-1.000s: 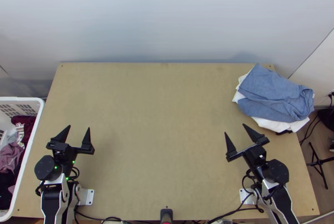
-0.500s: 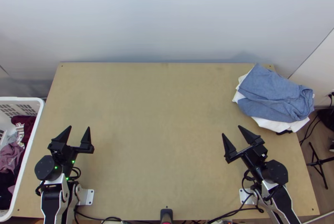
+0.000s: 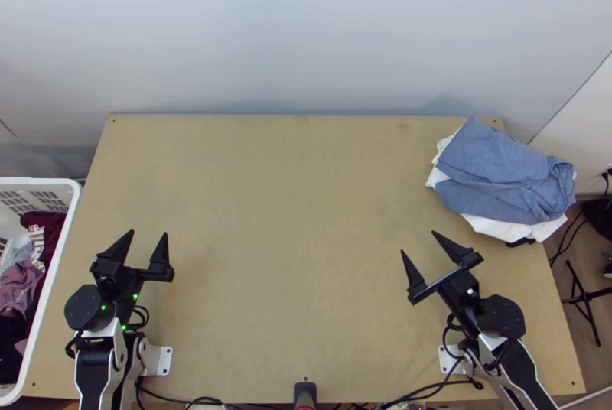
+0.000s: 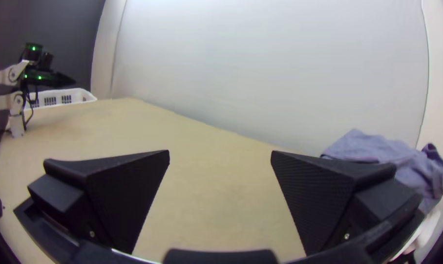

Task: Fold the t-shirt

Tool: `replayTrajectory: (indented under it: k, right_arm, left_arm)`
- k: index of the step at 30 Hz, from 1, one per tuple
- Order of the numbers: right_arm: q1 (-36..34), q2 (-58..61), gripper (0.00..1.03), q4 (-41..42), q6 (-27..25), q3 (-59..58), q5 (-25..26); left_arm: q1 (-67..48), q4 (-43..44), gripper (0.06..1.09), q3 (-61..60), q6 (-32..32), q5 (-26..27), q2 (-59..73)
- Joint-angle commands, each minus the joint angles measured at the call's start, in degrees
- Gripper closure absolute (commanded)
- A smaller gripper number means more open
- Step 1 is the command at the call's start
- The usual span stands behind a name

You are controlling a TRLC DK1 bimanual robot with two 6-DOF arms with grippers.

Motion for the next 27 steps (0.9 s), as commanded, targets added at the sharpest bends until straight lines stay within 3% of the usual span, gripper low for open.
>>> replayTrajectory:
  k: [1,7,10,15,18,21,24,27]
  right_arm:
    - [1.3,0.7,0.07,-0.8,-9.8,2.0,5.8]
    - [-1.3,9.0,0.10,-2.8,-13.9,14.5,7.3]
    - [-3.1,13.9,0.10,-5.5,-10.3,23.7,7.0]
    - [-4.2,34.3,0.06,-22.4,-3.1,45.3,6.7]
    - [-7.5,45.9,0.06,-34.0,1.2,59.1,6.3]
    - [-13.1,57.2,0.06,-46.1,6.4,73.8,2.1]
    - [-14.8,68.4,0.06,-60.9,8.0,86.6,-7.0]
    - [-13.3,74.4,0.06,-69.3,7.9,94.6,-7.3]
  left_arm:
    - [-0.2,0.6,0.10,2.6,4.0,0.6,1.4]
    - [-0.3,0.6,0.10,16.7,3.3,0.5,16.2]
    - [1.7,-4.3,0.10,26.9,3.5,0.5,23.9]
    - [12.0,-18.9,0.10,45.1,7.5,0.4,40.1]
    - [23.3,-28.0,0.10,53.8,14.1,0.7,50.3]
    - [35.1,-39.0,0.10,60.5,20.5,3.4,62.8]
    - [45.3,-43.6,0.10,63.0,25.5,4.9,73.9]
    - [51.3,-45.3,0.10,63.8,30.3,1.5,83.2]
